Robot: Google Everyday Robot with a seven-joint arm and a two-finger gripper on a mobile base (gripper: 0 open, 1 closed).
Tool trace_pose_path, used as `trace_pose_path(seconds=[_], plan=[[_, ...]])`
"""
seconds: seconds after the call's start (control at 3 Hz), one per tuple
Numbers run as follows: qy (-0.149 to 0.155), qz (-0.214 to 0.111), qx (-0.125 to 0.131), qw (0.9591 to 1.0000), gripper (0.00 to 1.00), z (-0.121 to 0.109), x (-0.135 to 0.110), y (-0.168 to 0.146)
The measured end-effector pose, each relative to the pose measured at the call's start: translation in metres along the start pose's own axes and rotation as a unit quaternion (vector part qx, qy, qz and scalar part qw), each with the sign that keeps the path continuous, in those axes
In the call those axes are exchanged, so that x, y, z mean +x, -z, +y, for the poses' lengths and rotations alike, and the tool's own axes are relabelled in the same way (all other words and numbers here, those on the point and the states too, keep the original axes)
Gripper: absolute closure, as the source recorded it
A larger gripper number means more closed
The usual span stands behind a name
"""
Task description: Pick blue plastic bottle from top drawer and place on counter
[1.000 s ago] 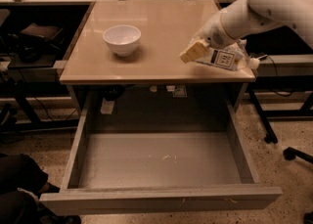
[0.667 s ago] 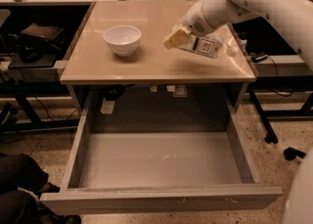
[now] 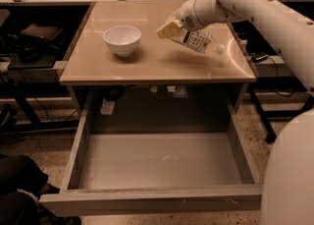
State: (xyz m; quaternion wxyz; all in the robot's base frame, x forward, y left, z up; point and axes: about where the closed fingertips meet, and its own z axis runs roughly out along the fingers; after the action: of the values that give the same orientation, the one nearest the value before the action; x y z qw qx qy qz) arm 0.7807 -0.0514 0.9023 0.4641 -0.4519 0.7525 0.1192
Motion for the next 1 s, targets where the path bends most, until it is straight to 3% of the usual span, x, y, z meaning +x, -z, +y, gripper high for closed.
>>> trace_pose_path(seconds=[0.67, 1.0], plan=[[-0.071, 0.030, 0.032, 0.9965, 1.00, -0.031, 0.074, -0.022], [-0.071, 0.030, 0.031, 0.9965, 0.82, -0.031, 0.074, -0.022]])
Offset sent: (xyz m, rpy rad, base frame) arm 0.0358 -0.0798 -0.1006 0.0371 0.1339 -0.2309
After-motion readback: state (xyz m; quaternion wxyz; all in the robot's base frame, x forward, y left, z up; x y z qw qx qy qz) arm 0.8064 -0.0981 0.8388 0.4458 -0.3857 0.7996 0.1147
